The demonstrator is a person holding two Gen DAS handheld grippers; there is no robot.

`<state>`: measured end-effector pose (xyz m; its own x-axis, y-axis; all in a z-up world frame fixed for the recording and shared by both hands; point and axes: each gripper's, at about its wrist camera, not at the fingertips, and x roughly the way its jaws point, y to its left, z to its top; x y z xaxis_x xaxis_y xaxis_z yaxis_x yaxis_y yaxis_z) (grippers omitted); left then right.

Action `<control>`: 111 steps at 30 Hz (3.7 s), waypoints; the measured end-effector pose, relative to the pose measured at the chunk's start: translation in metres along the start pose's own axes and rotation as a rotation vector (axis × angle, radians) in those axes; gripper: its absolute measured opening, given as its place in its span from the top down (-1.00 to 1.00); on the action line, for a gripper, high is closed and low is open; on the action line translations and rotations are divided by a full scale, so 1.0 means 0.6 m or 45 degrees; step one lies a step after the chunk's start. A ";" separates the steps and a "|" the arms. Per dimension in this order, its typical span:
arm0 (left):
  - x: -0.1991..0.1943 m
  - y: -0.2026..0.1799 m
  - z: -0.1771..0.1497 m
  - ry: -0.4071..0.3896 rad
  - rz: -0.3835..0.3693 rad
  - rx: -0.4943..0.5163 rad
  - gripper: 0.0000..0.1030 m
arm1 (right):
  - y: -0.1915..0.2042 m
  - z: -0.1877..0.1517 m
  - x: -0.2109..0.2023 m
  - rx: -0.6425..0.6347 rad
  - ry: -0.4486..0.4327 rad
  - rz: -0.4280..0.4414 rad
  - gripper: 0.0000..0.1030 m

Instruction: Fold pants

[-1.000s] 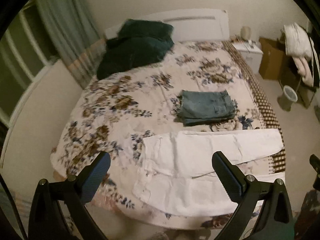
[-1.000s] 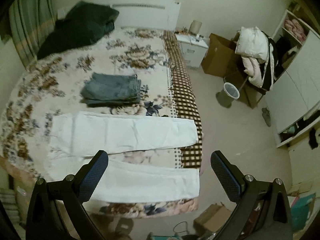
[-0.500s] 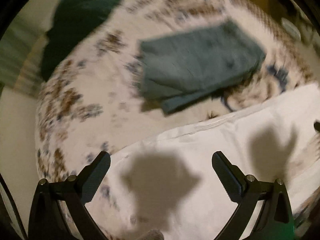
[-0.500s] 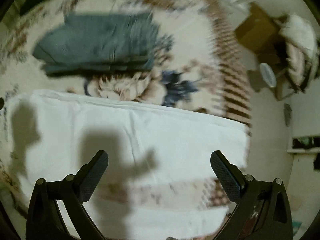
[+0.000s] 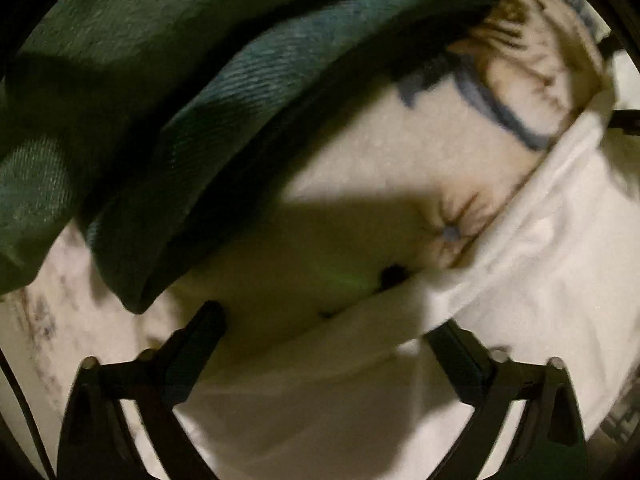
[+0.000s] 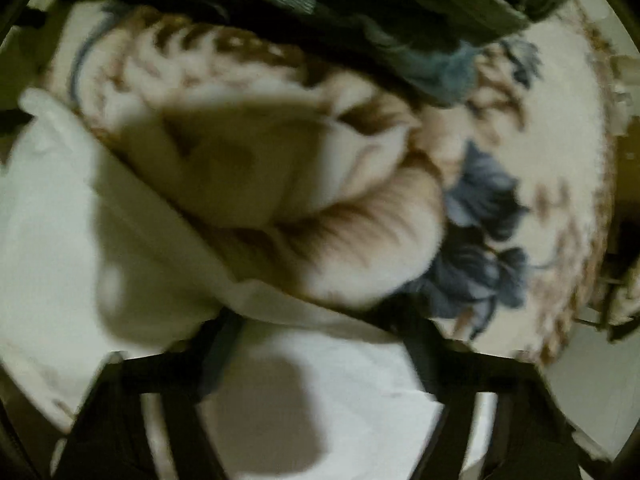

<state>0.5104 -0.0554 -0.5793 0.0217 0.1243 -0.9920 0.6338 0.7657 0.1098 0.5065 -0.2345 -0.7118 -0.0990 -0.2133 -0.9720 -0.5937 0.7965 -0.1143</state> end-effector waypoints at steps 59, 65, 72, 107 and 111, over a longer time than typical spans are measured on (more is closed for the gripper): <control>-0.144 -0.282 -0.392 -0.211 0.112 -0.925 -0.88 | 0.069 -0.395 -0.084 0.949 -0.263 0.140 -0.72; -0.150 -0.319 -0.345 -0.215 0.102 -0.854 -0.88 | 0.087 -0.386 -0.076 0.923 -0.236 0.068 -0.10; -0.145 -0.330 -0.334 -0.233 0.039 -0.844 -0.88 | 0.103 -0.456 -0.110 0.990 -0.345 0.122 0.88; -0.080 -0.330 -0.434 -0.020 -0.010 -0.925 -0.88 | 0.031 -1.008 0.088 2.228 -0.365 0.964 0.02; -0.073 -0.318 -0.464 0.010 0.006 -0.969 -0.88 | 0.034 -0.968 0.081 2.165 -0.460 0.830 0.91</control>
<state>0.1734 -0.0311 -0.5395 0.0161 0.1310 -0.9913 -0.0745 0.9888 0.1294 0.0257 -0.5570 -0.6421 0.3356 0.2562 -0.9065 0.8261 0.3824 0.4139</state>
